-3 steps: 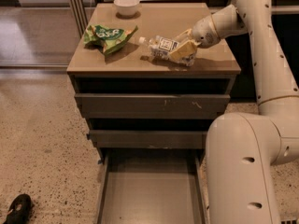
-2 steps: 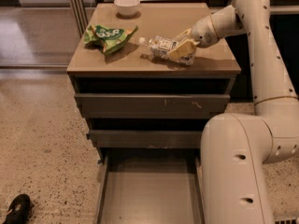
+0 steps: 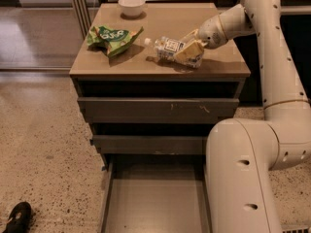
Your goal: Pick blue plastic bottle from bottom drawer and place on counter
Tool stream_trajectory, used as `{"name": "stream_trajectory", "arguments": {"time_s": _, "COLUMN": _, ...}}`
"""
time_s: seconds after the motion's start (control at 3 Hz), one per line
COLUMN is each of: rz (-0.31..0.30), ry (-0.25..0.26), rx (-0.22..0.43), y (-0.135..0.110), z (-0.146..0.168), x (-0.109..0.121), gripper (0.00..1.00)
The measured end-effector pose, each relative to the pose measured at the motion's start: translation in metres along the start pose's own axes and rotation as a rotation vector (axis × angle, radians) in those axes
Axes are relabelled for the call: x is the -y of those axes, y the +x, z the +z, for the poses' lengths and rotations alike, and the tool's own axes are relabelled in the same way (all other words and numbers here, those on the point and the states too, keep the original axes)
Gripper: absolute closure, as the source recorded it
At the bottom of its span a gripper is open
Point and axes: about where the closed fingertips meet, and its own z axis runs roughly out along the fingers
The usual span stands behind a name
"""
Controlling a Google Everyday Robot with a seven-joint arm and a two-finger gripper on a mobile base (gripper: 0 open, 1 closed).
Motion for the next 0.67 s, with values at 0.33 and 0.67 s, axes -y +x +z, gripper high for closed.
{"name": "stream_trajectory", "arguments": {"time_s": 0.33, "rz": 0.000, "ry": 0.000, "rx": 0.000, "y": 0.0000, "z": 0.0000, "x": 0.0000, "gripper": 0.63}}
{"name": "stream_trajectory", "arguments": {"time_s": 0.67, "rz": 0.000, "ry": 0.000, "rx": 0.000, "y": 0.0000, "z": 0.0000, "x": 0.0000, "gripper": 0.40}}
